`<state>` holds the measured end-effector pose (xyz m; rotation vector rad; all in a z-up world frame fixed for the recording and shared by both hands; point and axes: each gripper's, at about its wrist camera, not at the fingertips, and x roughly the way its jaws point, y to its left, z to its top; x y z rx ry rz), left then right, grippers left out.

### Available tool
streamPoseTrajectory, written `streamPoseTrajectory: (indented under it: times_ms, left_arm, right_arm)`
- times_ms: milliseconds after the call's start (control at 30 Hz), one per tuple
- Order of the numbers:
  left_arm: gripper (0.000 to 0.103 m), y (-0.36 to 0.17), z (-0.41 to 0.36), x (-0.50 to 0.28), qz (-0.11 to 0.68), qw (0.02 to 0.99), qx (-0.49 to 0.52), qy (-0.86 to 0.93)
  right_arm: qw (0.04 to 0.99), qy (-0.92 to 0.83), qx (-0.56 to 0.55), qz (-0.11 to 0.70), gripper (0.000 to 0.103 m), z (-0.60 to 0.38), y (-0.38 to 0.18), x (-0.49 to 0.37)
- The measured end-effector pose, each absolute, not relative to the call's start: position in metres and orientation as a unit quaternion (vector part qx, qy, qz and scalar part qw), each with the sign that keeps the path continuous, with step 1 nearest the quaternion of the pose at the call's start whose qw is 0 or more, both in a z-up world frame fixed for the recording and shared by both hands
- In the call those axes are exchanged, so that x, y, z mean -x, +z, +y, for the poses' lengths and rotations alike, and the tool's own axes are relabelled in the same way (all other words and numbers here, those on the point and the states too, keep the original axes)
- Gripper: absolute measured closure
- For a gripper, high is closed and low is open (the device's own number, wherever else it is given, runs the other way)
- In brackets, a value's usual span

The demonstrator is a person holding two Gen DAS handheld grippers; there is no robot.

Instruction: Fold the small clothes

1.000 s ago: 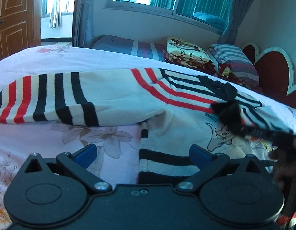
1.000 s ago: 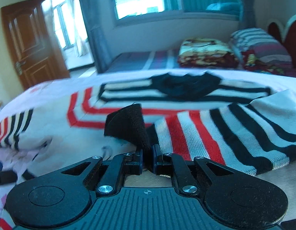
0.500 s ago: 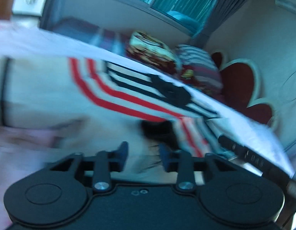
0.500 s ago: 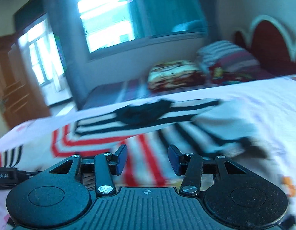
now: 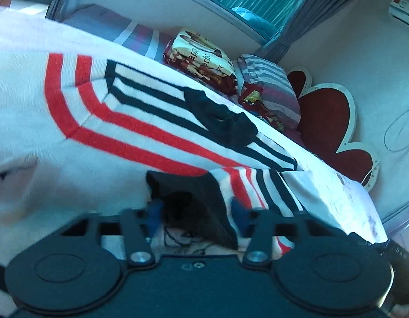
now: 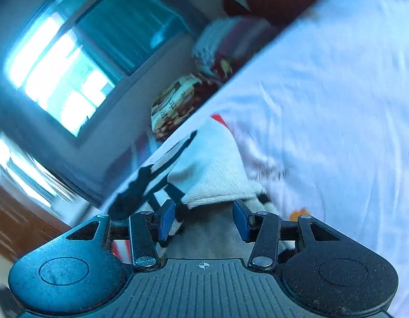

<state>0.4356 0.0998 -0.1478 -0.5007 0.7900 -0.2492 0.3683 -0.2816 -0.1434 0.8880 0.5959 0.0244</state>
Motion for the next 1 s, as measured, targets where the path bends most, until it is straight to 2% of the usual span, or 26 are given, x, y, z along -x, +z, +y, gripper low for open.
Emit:
streamPoseTrajectory:
  times_ms: [33,133,300,433,467,500,533,700,867,900,933,1000]
  left_arm:
    - [0.096,-0.147,0.101,-0.437,0.379,0.888,0.234,-0.118]
    - [0.099,-0.141,0.106,-0.437,0.366,0.897,0.219,-0.118]
    - [0.099,-0.126,0.114,-0.431,0.337,0.916,0.188,-0.106]
    - [0.099,-0.137,0.117,-0.432,0.356,0.911,0.183,-0.097]
    - [0.099,-0.140,0.117,-0.432,0.360,0.910,0.181,-0.095]
    - [0.099,-0.143,0.117,-0.431,0.363,0.910,0.180,-0.092]
    - [0.099,-0.147,0.116,-0.432,0.366,0.909,0.179,-0.089]
    - [0.100,-0.137,0.113,-0.425,0.344,0.922,0.157,-0.080]
    - [0.099,-0.149,0.105,-0.430,0.365,0.918,0.136,-0.069]
    - [0.098,-0.148,0.106,-0.429,0.367,0.918,0.133,-0.069]
    - [0.091,-0.146,0.106,-0.428,0.370,0.918,0.129,-0.065]
    - [0.068,-0.140,0.113,-0.421,0.365,0.920,0.135,-0.043]
  right_arm:
    - [0.849,0.015,-0.445,0.284,0.055,-0.286,-0.148,-0.370]
    - [0.819,0.027,-0.499,0.283,0.055,-0.298,-0.158,-0.374]
    - [0.799,0.031,-0.529,0.285,0.055,-0.307,-0.164,-0.380]
    - [0.797,0.027,-0.530,0.289,0.056,-0.315,-0.170,-0.385]
    - [0.801,0.029,-0.522,0.290,0.065,-0.316,-0.169,-0.387]
    - [0.809,0.029,-0.508,0.295,0.089,-0.315,-0.166,-0.388]
    - [0.819,0.023,-0.486,0.305,0.094,-0.311,-0.165,-0.390]
    - [0.852,0.011,-0.434,0.291,0.095,-0.307,-0.152,-0.378]
    - [0.861,-0.002,-0.389,0.328,0.096,-0.297,-0.163,-0.379]
    - [0.862,0.001,-0.383,0.332,0.095,-0.295,-0.161,-0.378]
    - [0.862,0.005,-0.379,0.337,0.089,-0.296,-0.159,-0.375]
    - [0.867,0.019,-0.365,0.337,0.081,-0.297,-0.149,-0.364]
